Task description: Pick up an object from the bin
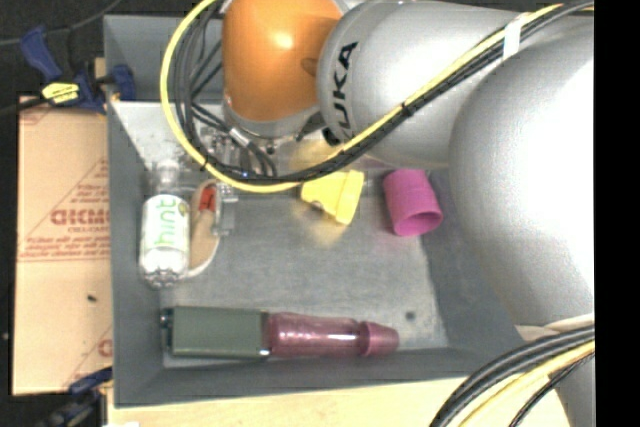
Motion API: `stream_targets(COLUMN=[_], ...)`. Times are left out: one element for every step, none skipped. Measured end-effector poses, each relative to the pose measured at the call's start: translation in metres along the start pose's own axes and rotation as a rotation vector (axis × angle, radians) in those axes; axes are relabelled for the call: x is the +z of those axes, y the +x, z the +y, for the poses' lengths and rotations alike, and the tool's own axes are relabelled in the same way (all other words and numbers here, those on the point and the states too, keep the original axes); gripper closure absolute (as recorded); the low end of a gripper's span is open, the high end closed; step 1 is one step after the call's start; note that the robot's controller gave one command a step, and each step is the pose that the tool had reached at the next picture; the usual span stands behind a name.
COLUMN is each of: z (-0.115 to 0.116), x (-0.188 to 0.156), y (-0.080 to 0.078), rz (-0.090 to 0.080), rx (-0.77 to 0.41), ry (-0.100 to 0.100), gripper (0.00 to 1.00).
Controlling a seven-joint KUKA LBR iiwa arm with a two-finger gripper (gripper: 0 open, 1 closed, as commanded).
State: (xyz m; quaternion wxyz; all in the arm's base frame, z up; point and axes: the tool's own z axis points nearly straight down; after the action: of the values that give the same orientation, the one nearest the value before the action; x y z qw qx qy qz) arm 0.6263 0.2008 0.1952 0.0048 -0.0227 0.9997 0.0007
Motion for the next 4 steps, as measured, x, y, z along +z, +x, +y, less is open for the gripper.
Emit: stream_targets(z=[-0.013, 0.019, 0.005, -0.004], x=[-0.091, -0.010, 0.015, -0.084], y=[0.060, 0.052, 0.044, 0.049], rz=[0.009, -0.006, 0.006, -0.002], rx=[-0.049, -0.045, -0.096, -0.093], ry=[0.002, -0.003, 0.001, 0.000], gripper=[0.00, 0.00, 0.00, 0.00])
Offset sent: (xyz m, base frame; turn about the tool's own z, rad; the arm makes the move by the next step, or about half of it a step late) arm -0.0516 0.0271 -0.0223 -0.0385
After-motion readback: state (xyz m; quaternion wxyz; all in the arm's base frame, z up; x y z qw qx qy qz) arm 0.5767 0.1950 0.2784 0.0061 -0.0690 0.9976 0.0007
